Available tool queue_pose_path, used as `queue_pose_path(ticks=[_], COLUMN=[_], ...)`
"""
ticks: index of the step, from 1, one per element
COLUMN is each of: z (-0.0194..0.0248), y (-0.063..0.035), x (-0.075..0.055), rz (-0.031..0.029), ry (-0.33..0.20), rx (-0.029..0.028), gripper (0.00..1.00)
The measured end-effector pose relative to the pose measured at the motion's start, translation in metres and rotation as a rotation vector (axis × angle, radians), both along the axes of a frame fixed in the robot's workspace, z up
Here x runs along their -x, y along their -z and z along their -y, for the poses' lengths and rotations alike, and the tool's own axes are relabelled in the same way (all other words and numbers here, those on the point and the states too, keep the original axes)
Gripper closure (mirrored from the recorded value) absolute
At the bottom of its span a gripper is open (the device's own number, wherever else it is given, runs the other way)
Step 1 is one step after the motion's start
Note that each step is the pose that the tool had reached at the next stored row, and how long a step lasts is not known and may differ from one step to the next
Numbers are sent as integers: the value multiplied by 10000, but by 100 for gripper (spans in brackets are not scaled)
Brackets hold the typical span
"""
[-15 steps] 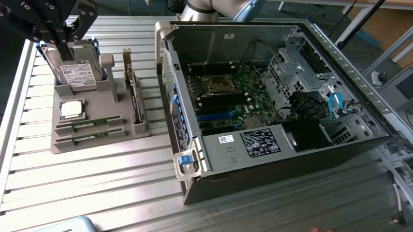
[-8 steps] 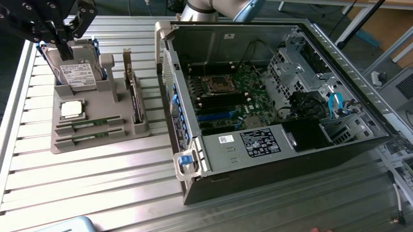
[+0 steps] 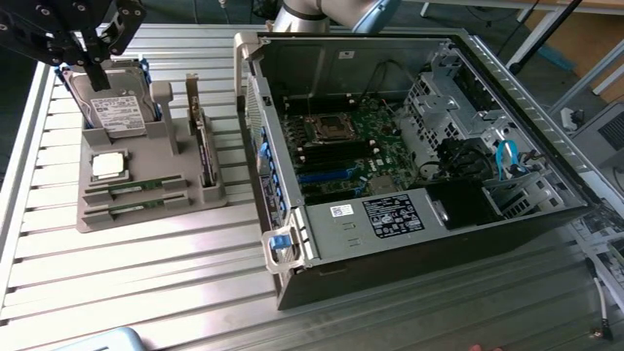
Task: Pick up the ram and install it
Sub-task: 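Pick up the ram and move it above insertion slot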
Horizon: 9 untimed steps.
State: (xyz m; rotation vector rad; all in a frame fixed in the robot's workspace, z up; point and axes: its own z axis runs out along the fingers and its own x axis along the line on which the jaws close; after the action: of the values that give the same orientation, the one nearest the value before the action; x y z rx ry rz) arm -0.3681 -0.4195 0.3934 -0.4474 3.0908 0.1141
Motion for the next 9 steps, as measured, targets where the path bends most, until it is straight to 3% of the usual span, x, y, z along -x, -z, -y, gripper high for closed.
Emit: queue_pose_path(ticks=[9], z=[0], y=[1], x=[0], rz=[-1], ry=[-1460], rx=[-57], gripper=[89])
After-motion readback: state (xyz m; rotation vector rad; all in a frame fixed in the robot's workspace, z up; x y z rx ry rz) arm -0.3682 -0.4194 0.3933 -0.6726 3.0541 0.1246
